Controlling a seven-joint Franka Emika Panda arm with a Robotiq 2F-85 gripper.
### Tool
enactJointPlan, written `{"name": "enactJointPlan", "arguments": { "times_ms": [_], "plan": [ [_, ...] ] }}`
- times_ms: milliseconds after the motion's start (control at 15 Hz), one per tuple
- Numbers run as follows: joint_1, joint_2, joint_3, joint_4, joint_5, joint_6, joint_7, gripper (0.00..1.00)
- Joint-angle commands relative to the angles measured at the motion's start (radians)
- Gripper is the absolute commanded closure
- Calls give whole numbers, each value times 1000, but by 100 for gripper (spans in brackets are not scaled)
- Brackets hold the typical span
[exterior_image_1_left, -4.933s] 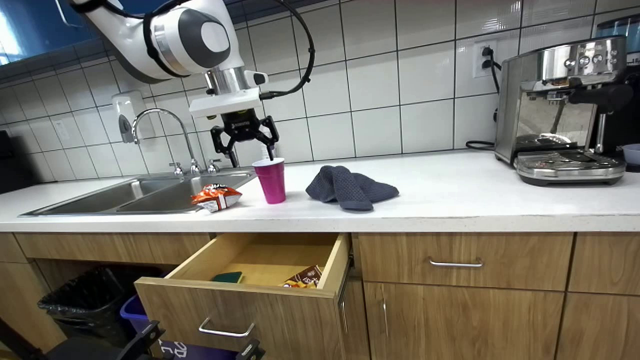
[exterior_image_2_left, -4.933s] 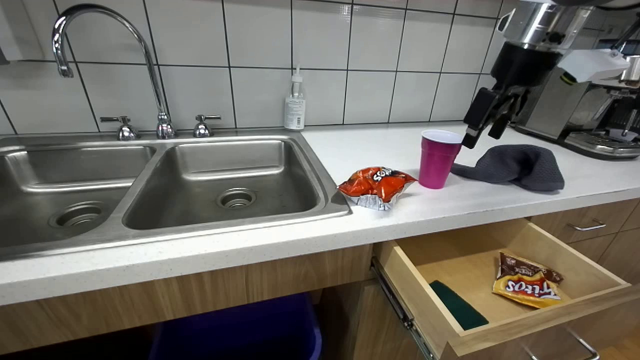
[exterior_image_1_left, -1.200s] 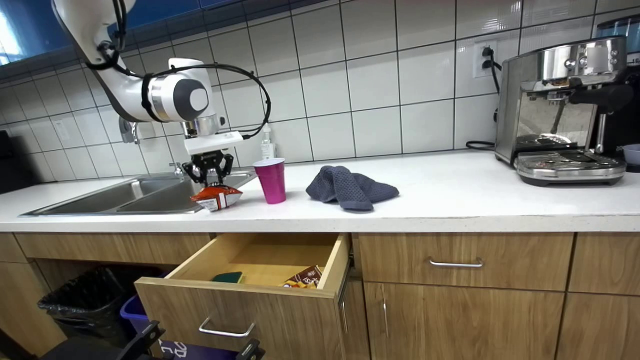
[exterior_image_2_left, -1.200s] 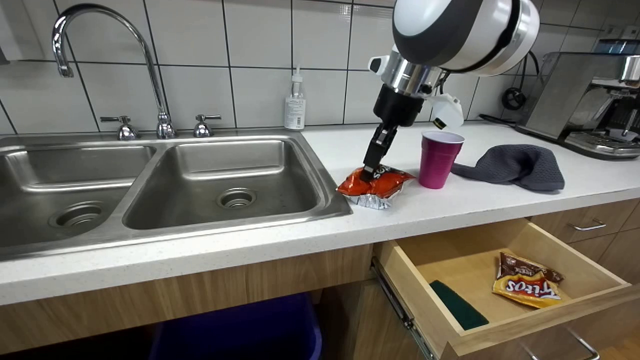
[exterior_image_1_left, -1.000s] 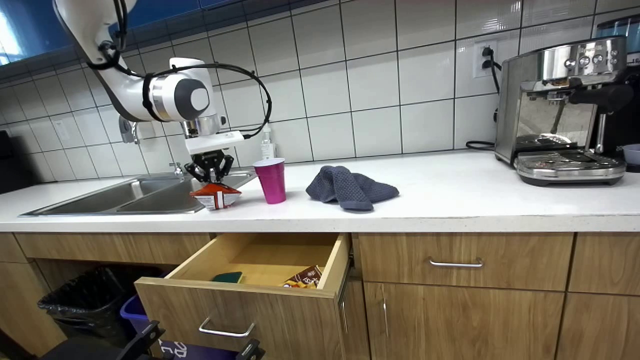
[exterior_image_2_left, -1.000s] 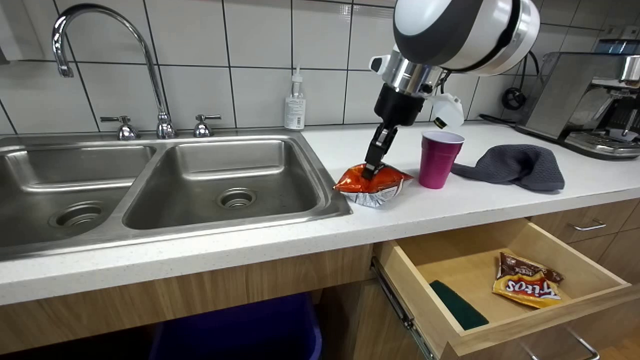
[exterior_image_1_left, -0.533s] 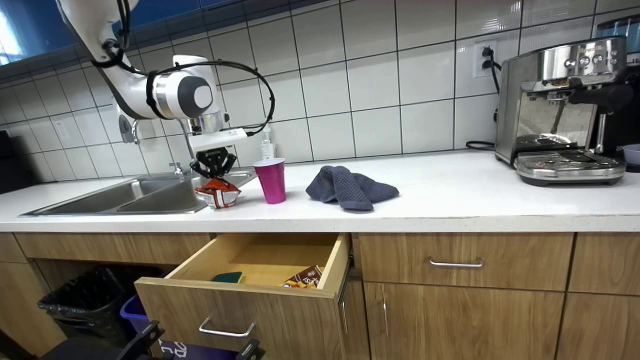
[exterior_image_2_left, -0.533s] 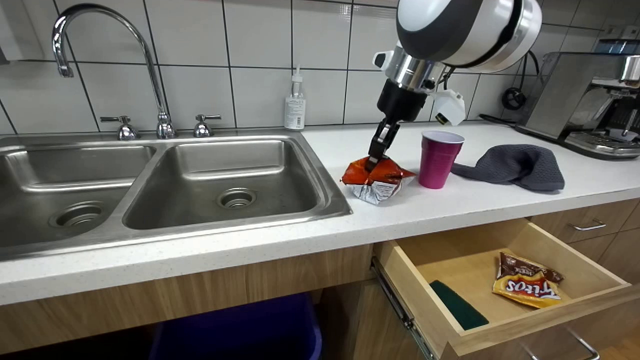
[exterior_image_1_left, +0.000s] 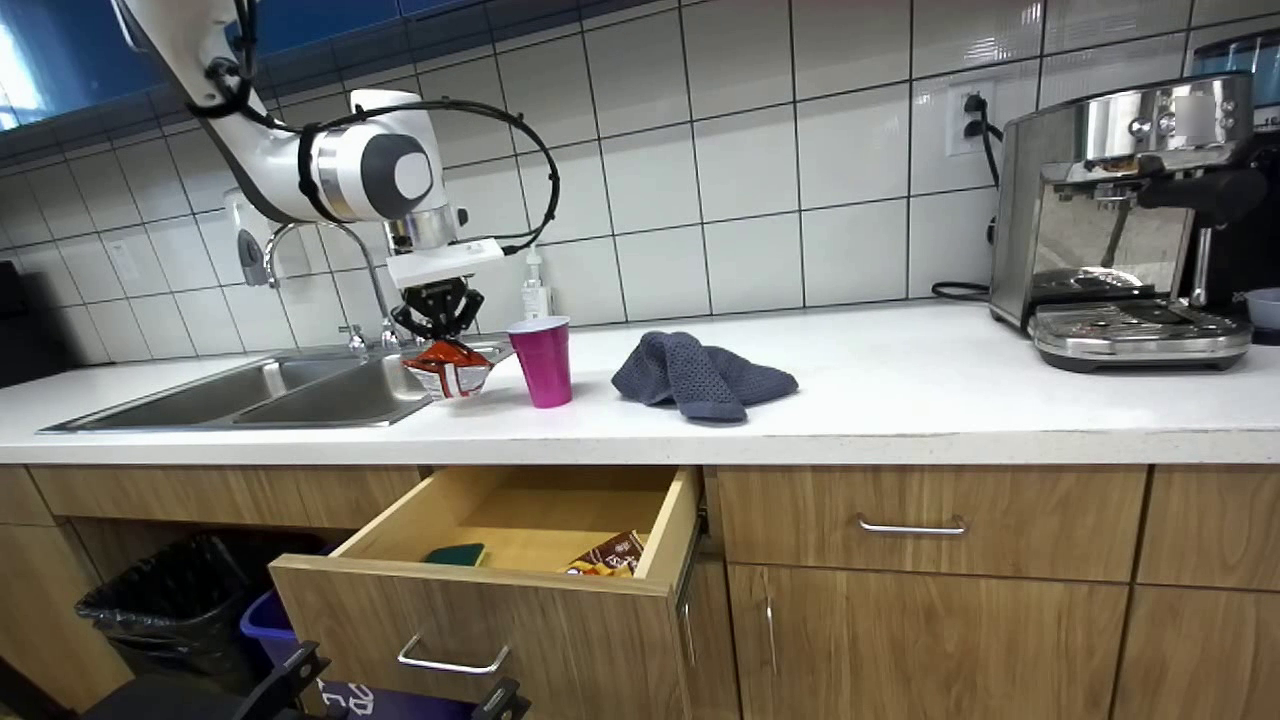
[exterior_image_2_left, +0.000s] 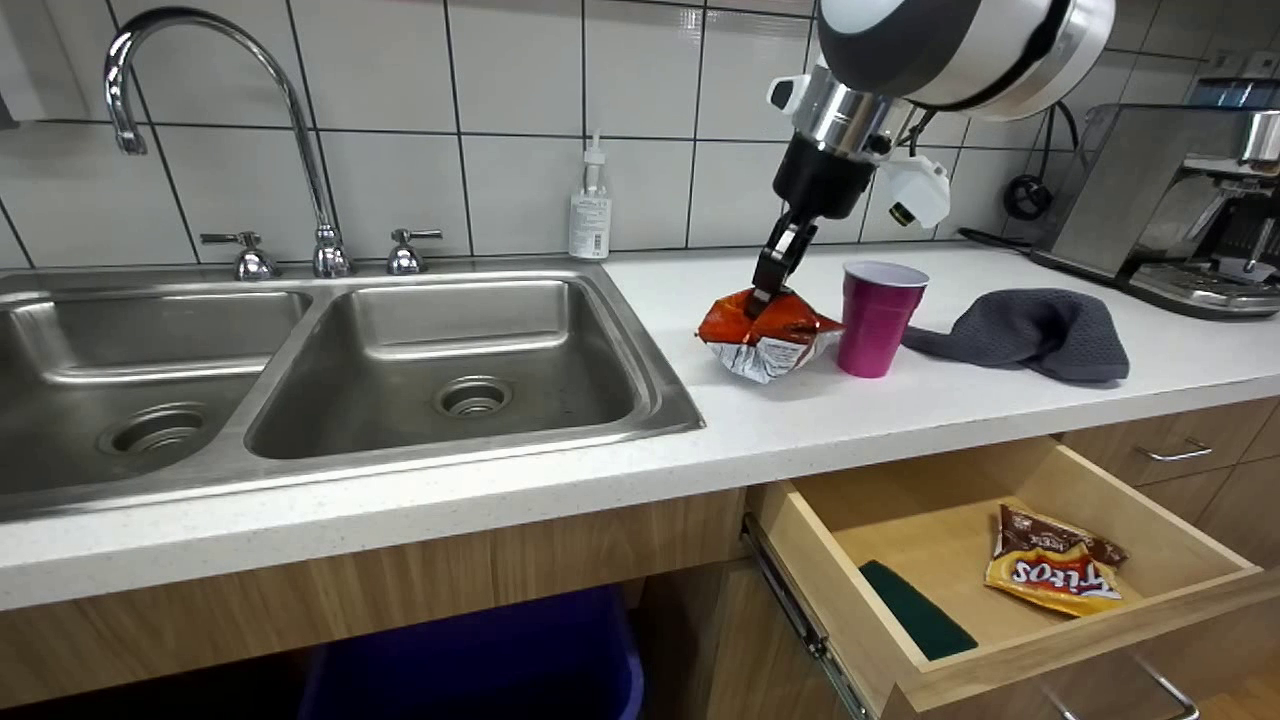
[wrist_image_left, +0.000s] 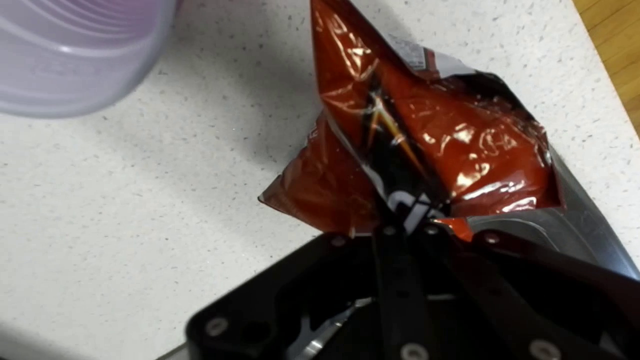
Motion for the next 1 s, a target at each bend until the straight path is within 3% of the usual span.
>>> {"name": "enactJointPlan", "arguments": {
  "times_ms": [0, 933],
  "plan": [
    [-24, -74, 3, -59, 4, 22, -11, 100],
    [-39, -275, -70, -301, 37, 48, -72, 100]
  ]
}}
